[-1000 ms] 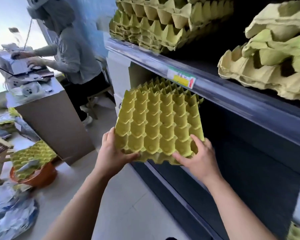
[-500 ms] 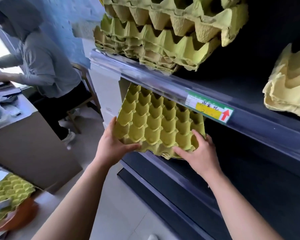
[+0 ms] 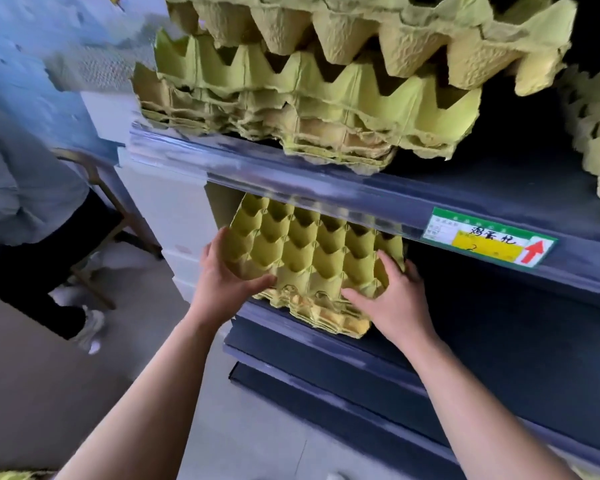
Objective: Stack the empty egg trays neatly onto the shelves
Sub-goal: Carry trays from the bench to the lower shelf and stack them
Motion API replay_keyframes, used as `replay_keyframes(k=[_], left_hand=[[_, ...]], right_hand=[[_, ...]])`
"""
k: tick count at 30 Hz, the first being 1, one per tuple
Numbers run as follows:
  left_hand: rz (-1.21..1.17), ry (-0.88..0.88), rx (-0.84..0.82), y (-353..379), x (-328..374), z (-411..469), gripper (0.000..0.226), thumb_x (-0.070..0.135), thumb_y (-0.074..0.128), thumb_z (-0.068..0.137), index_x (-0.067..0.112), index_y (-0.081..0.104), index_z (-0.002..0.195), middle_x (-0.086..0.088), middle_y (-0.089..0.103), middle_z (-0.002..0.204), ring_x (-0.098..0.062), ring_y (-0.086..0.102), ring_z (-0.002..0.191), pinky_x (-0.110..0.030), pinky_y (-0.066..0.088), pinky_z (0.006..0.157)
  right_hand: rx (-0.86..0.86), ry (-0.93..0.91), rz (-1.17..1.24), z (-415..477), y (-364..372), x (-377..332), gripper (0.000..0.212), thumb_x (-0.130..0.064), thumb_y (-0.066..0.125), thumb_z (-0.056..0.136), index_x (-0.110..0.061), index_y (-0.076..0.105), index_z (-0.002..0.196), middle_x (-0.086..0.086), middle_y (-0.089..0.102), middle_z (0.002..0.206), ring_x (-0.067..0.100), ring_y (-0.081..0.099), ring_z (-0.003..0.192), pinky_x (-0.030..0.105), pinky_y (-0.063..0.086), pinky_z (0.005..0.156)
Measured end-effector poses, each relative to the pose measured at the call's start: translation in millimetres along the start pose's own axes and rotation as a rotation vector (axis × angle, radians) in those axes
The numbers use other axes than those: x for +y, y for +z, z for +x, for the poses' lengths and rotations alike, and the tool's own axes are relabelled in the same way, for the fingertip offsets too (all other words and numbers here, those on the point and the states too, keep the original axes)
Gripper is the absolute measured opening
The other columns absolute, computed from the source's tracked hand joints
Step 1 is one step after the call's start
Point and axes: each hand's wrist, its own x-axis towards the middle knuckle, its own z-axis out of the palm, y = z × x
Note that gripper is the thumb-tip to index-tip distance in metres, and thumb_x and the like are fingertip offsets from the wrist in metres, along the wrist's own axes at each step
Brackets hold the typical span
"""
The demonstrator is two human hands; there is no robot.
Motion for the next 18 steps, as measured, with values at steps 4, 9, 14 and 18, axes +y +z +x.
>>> replay_keyframes(k=[4,9,14,18], left_hand=[[0.005,0.020,-0.113,-9,-17,34,0.120,0.030,0.095,0.055,0.023,0.024,0.152,0.008,0.036,0.137,-0.009,0.044,0.123,-0.031,0.041,0.106],[0.081,0.038,-0.204,-9,-35,60,0.117,0.026,0.094,0.058,0.019,0.024,0.152,0.000,0.037,0.135,-0.012,0.044,0.118,-0.031,0.040,0.104],[0.210,0.065,-0.237,-7,-53,67,0.113,0.039,0.090,0.061,0.017,0.025,0.150,-0.011,0.037,0.140,-0.029,0.040,0.129,-0.044,0.038,0.107],[0.459,0.177,-0.155,-8,-52,62,0.106,0.057,0.080,0.067,0.011,0.030,0.149,-0.016,0.037,0.144,-0.039,0.038,0.128,-0.050,0.032,0.107]], right_hand=[[0.030,0.076,-0.018,-3,17,-15,0.094,-0.057,0.074,0.071,-0.029,0.030,0.149,0.019,0.019,0.154,0.032,0.019,0.142,0.043,0.025,0.115],[0.023,0.134,-0.078,-1,36,-24,0.095,-0.061,0.069,0.073,-0.030,0.024,0.150,0.017,0.016,0.155,0.033,0.017,0.143,0.043,0.025,0.115],[0.004,0.177,-0.136,1,49,-27,0.094,-0.063,0.065,0.076,-0.032,0.018,0.151,0.013,0.013,0.157,0.035,0.021,0.142,0.047,0.027,0.114],[0.041,0.181,-0.185,-4,47,-33,0.087,-0.060,0.064,0.079,-0.030,0.023,0.151,0.015,0.014,0.157,0.036,0.019,0.143,0.045,0.025,0.115]])
